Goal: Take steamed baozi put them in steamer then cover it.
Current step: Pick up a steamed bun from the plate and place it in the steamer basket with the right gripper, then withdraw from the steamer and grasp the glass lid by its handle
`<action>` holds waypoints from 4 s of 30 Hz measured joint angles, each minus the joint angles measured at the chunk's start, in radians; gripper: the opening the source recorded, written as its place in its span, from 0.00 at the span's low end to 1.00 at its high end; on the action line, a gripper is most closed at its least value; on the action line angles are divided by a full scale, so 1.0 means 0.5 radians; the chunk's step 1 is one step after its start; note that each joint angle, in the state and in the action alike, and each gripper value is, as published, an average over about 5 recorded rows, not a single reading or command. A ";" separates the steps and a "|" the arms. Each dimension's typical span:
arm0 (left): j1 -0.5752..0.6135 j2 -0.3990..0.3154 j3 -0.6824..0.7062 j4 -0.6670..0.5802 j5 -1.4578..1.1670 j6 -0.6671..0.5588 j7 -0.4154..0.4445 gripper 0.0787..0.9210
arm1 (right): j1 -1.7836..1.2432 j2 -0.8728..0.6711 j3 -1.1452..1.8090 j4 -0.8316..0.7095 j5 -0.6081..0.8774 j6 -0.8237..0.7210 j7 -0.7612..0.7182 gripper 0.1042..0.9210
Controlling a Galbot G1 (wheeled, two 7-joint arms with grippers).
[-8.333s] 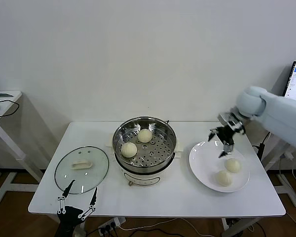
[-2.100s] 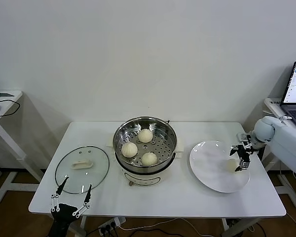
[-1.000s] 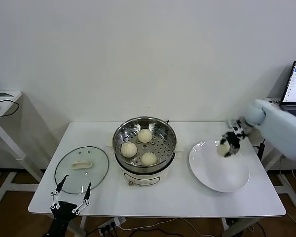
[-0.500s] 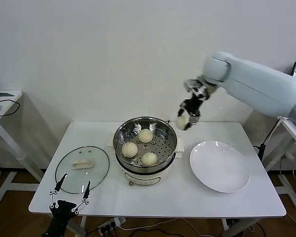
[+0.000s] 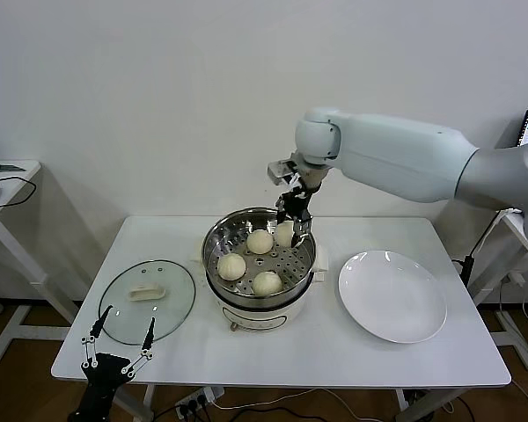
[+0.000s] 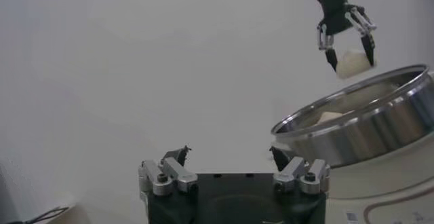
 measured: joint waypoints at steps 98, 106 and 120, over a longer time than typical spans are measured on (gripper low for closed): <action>-0.484 0.165 0.205 0.413 1.412 0.676 -0.524 0.88 | -3.354 -0.540 3.403 0.763 -0.127 1.095 2.712 0.88; -0.659 0.153 0.266 0.655 1.710 0.740 -0.554 0.88 | -3.632 -0.367 3.605 0.813 -0.252 1.182 2.723 0.88; -0.961 0.158 0.312 1.026 1.992 0.822 -0.600 0.88 | -3.851 -0.198 3.714 0.820 -0.453 1.287 2.690 0.88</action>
